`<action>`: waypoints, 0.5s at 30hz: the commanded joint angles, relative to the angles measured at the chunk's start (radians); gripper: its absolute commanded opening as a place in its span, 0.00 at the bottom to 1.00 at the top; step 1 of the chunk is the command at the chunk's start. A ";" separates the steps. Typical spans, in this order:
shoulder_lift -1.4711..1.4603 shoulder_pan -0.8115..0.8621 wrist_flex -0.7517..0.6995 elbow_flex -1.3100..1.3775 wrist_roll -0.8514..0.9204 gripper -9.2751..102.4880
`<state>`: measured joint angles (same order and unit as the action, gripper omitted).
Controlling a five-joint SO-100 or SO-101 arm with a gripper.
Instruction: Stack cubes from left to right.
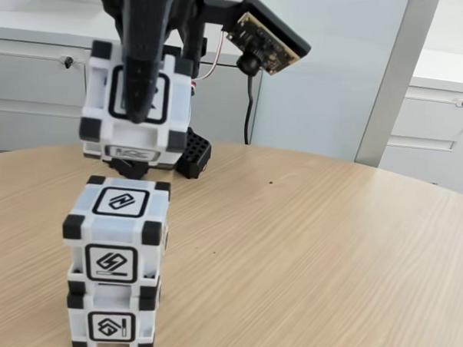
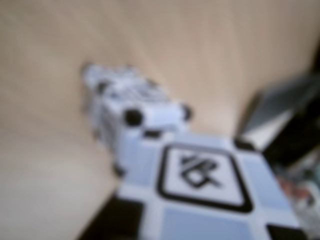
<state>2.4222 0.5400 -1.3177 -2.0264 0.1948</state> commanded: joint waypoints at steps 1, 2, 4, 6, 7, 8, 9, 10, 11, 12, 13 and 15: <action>-0.002 0.003 0.023 0.008 0.008 0.22; -0.002 0.003 0.023 0.008 0.008 0.22; -0.002 0.003 0.023 0.008 0.008 0.22; -0.002 0.009 0.023 0.006 0.008 0.22; -0.002 0.012 0.023 0.006 0.008 0.22; -0.002 0.012 0.025 0.006 0.008 0.22; -0.002 0.012 0.025 0.006 0.006 0.22; -0.002 0.014 0.025 0.006 0.006 0.22; -0.002 0.014 0.025 0.006 0.006 0.22; -0.003 0.014 0.025 0.006 0.006 0.22; -0.003 0.014 0.025 0.006 0.008 0.22; -0.003 0.014 0.025 0.006 0.006 0.22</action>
<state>2.4206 0.5446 -1.3131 -2.0264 0.1979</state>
